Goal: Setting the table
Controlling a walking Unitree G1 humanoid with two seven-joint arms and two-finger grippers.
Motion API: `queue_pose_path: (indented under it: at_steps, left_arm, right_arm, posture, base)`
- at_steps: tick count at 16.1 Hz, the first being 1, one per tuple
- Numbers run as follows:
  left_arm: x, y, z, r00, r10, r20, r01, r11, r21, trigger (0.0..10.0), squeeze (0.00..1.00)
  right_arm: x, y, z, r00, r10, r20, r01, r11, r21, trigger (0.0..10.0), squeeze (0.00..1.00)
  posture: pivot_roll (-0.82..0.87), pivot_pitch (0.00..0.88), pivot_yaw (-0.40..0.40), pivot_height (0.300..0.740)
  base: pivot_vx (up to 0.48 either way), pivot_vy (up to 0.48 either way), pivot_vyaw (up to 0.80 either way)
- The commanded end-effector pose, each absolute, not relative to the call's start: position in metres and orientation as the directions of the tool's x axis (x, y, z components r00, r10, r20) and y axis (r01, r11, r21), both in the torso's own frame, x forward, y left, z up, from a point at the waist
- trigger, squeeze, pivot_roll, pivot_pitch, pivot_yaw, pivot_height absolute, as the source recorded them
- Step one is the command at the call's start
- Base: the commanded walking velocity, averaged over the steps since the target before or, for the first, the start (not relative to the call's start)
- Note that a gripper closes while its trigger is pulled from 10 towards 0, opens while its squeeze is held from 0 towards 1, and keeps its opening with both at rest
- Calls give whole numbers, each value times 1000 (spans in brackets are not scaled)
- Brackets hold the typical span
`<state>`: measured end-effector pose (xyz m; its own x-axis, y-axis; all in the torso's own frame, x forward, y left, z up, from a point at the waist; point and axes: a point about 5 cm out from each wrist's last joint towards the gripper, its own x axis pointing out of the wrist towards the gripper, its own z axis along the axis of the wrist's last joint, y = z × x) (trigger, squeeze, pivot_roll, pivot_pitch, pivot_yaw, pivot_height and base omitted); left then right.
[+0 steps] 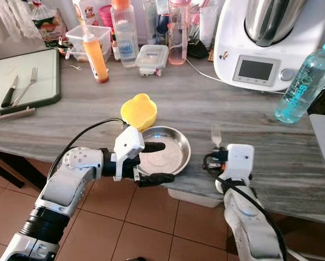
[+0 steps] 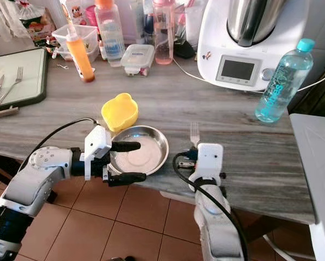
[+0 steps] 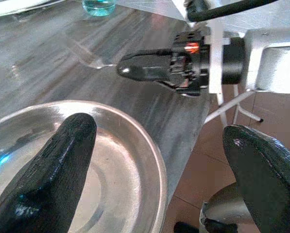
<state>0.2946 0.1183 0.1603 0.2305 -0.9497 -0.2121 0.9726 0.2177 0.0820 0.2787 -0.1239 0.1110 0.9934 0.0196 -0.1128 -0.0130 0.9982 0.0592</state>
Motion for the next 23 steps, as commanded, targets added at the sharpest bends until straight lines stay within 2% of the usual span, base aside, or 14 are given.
queue_pose_path:
  at_steps: [1, 13, 23]
  left_arm:
    - [294, 116, 166, 207, -955, -210, 977, 190, 101, 10000, 0]
    - [287, 108, 168, 165, -963, -214, 985, 149, 87, 10000, 0]
    - [286, 103, 166, 151, -965, -215, 987, 136, 85, 10000, 0]
  right_arm:
    - [280, -123, 113, 995, 10, -100, -2, 997, 81, 10000, 0]
    - [277, -106, 94, 990, -15, -143, 45, 976, 213, 10000, 0]
    - [270, -102, 92, 990, 15, -143, 16, 976, 216, 10000, 0]
  posture:
    - [89, 134, 51, 740]
    - [92, 152, 72, 740]
    - [85, 147, 73, 740]
  base:
    - [0, 0, 0]
    - [0, 0, 0]
    - [0, 0, 0]
